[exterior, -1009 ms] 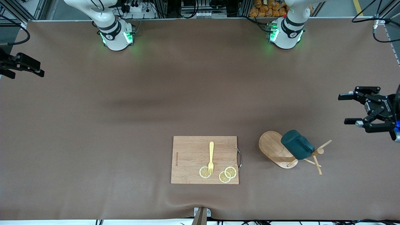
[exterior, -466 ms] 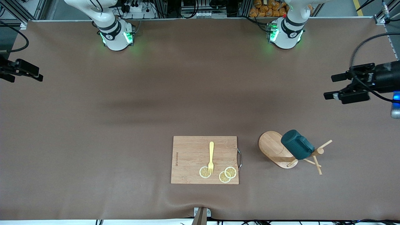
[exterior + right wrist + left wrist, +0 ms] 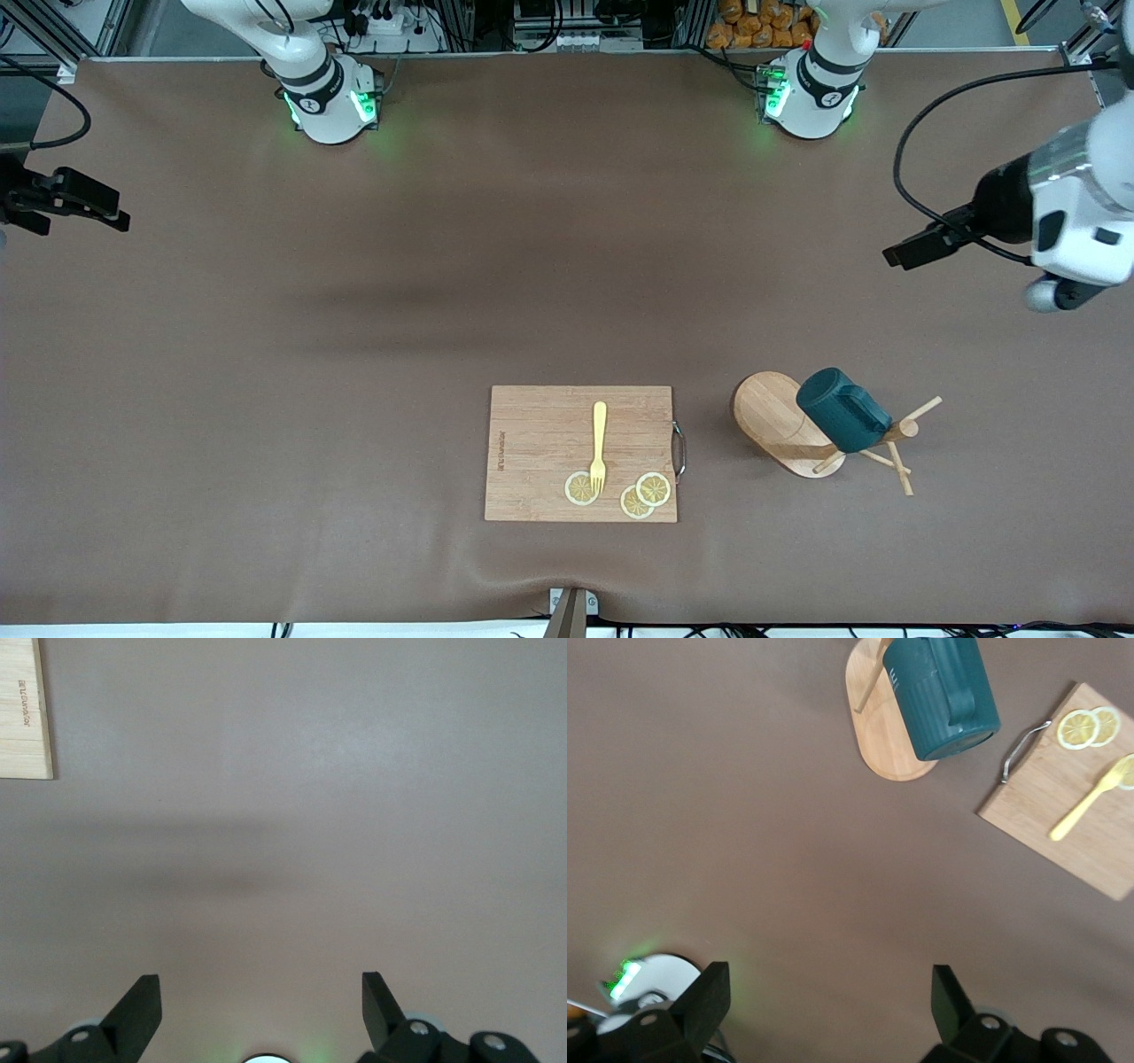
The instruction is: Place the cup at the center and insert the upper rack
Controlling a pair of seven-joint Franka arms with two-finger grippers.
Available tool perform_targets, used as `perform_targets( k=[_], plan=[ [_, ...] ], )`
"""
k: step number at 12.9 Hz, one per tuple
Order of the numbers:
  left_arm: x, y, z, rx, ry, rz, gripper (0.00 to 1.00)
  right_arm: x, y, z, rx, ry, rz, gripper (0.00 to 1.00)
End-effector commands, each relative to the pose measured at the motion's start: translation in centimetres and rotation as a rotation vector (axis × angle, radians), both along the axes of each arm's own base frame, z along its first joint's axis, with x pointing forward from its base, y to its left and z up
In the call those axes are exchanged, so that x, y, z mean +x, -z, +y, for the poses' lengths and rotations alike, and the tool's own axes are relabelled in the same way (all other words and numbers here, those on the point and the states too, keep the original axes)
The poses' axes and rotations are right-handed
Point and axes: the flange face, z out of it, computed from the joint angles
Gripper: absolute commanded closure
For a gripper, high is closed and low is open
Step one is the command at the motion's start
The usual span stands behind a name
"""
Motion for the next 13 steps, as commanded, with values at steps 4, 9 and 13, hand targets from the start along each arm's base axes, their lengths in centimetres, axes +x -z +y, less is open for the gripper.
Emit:
perform_targets(
  k=[4, 9, 13],
  plan=[
    [-0.1, 0.8, 2.7, 0.042, 0.196, -0.03, 0.0, 0.1, 0.3, 0.7, -0.006, -0.01, -0.002, 0.0],
    [-1.6, 3.4, 5.0, 0.048, 0.295, -0.128, 0.0, 0.3, 0.6, 1.0, -0.01, -0.005, -0.005, 0.0],
    [-3.1, 2.6, 7.3, 0.051, 0.289, -0.155, 0.0, 0.3, 0.6, 0.8, -0.004, 0.005, -0.003, 0.0]
  ],
)
